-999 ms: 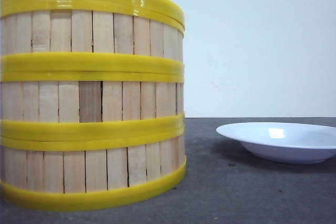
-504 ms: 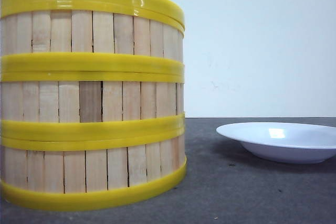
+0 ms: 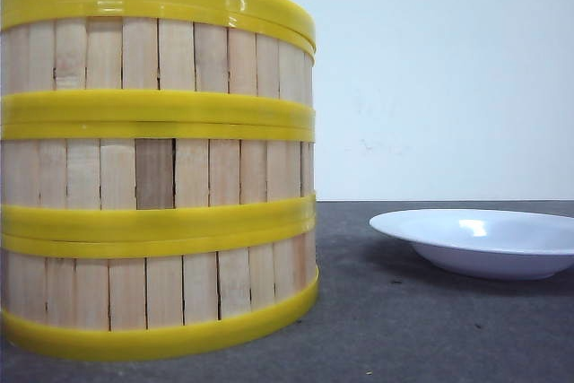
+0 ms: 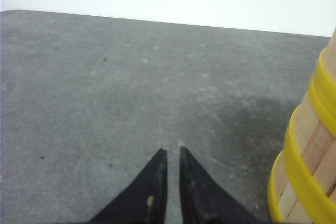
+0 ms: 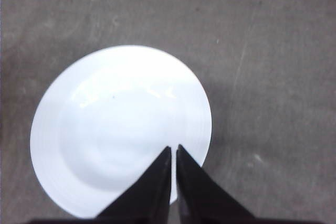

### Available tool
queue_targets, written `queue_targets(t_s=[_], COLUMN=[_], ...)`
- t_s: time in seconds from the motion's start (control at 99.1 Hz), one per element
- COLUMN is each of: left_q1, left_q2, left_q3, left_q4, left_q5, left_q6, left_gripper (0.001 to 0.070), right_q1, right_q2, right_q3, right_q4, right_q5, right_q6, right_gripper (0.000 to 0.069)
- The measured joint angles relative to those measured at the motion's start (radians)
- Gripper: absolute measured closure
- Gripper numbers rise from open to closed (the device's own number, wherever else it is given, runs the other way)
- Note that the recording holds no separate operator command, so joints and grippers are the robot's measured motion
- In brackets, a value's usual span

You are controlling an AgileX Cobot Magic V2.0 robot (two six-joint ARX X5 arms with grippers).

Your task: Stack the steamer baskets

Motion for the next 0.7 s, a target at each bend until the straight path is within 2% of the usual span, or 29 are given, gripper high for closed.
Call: queue_targets(t_s=[0.091,0.192,0.424,0.595,0.696], left_q1=[0.000,0.000,0.000,0.000,0.000], left_q2=[0.000,0.000,0.000,0.000,0.000], left_q3=[0.000,0.000,0.000,0.000,0.000], left_q4=[0.000,0.000,0.000,0.000,0.000], left_q5=[0.000,0.000,0.000,0.000,0.000], left_q6=[0.000,0.000,0.000,0.000,0.000], left_gripper=[0.0695,0.0695,0.0695,0.0695,0.0695], right_q1=[0.001,0.001,0.004,0.004,0.007], right_q2=[-0.010,-0.092,-0.399,-0.657,-0.772], right_q3=[-0.006,-0.080,-0.451,-0.694,-0.763], right_q4=[0.048,0.164,0.454,0.452,0.459], right_q5=[0.008,0.021,0.023,0.025,0.026], right_q6=[0.000,-0.001,0.000,0.001,0.003], right_gripper=[0.0682,0.0682,0.0682,0.0682,0.0682])
